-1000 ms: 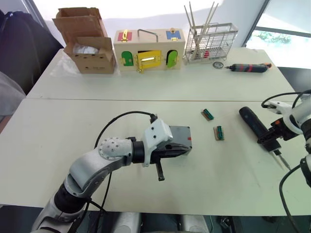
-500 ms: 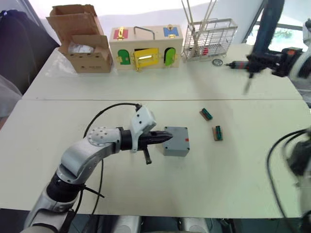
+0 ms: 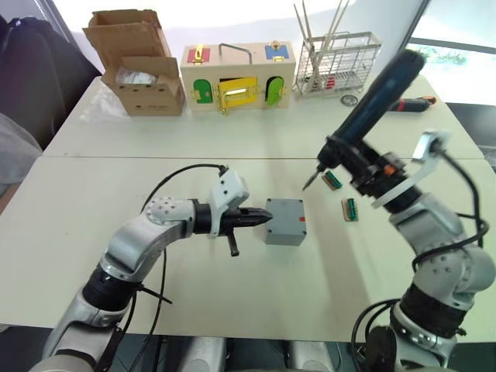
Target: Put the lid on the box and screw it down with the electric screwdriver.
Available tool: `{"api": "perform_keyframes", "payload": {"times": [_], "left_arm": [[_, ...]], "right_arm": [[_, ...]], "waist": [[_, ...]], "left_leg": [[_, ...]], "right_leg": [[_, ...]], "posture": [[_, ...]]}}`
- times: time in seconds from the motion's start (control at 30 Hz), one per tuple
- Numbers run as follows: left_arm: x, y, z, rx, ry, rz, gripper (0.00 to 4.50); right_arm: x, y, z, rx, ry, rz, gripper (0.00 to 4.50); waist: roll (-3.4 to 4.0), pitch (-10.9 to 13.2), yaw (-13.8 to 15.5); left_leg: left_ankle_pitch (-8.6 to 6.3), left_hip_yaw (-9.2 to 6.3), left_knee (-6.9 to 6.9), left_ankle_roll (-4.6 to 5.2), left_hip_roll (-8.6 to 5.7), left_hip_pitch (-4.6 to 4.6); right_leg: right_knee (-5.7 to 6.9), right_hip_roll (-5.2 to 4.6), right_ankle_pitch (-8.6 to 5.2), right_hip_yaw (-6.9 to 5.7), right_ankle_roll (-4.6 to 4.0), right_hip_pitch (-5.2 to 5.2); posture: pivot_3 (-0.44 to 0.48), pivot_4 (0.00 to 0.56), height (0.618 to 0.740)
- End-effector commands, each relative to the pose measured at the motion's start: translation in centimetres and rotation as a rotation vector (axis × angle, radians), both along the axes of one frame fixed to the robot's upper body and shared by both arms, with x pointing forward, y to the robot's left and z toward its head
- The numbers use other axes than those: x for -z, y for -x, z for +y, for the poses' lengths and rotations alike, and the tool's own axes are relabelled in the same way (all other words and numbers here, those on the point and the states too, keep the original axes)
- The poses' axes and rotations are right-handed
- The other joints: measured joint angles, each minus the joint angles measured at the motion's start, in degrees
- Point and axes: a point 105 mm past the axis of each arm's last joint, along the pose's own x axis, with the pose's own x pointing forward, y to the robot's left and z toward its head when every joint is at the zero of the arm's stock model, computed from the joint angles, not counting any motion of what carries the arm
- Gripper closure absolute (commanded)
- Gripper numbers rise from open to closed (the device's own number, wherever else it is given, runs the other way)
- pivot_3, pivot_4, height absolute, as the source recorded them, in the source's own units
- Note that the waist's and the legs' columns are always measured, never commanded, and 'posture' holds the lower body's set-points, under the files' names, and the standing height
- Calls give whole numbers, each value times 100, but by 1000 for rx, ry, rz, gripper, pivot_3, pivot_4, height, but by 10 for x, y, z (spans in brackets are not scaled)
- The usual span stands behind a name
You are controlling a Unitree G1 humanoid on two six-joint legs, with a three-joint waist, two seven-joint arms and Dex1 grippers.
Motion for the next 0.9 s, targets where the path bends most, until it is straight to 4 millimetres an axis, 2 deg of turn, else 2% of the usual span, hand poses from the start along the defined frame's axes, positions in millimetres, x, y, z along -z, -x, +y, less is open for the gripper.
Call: {"api": "perform_keyframes", "payload": {"times": [0.03,0.2,0.63,0.9], "left_arm": [[-8,-7,-5,9,14,-49,4500],[16,-13,-7,54,-100,-64,4500],[18,-4,-11,87,-80,-38,4500],[19,-5,-12,67,-74,-38,4500]], "right_arm": [[-21,11,9,-13,35,-141,2698],[-14,7,10,9,43,-141,2698],[-5,7,12,10,75,-124,2698],[8,4,23,-28,214,-122,2698]], "waist": [[0,0,-49],[0,0,-77],[-1,-1,-58],[-5,-4,-57]], "left_leg": [[0,0,-3,0,0,2],[2,3,-26,-3,-1,21],[2,5,-28,-4,10,27],[2,5,-30,-3,10,46]], "right_leg": [[0,0,0,0,0,0],[0,6,0,0,0,1],[0,8,0,2,0,6],[-1,8,0,2,0,25]], "posture": [[0,150,731],[0,150,731],[0,150,731],[0,150,731]]}}
